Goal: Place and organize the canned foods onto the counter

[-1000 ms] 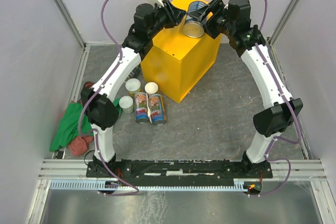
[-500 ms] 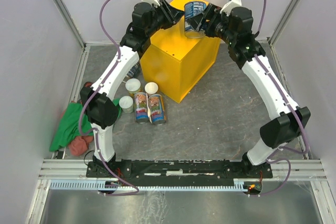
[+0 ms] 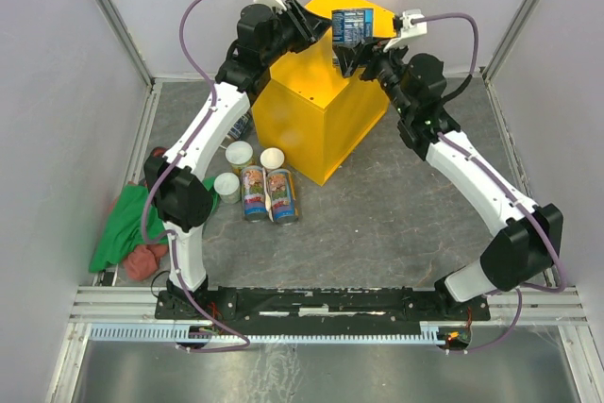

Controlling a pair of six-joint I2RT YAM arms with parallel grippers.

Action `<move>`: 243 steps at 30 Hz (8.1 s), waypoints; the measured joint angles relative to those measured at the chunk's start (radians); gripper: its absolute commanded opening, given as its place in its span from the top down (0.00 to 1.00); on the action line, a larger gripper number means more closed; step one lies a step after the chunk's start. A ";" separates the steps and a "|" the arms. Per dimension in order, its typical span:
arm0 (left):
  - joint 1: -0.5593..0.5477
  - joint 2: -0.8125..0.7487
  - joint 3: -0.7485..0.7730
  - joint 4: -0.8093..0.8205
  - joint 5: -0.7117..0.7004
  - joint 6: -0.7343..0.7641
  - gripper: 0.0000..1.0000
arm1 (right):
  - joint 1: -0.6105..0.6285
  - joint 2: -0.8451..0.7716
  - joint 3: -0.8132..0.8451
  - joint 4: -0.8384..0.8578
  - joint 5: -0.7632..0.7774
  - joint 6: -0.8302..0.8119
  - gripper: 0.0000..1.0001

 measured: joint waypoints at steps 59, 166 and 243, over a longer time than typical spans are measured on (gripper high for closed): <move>0.048 -0.191 -0.295 0.063 -0.067 -0.031 0.49 | 0.039 0.314 0.413 -0.361 0.236 -0.142 0.01; 0.066 -0.686 -0.702 -0.029 -0.566 0.025 0.30 | 0.027 0.627 0.982 -0.693 0.264 0.049 0.24; 0.377 0.021 -0.498 -0.281 -0.190 0.491 0.17 | 0.029 0.177 0.494 -0.742 0.161 0.130 0.10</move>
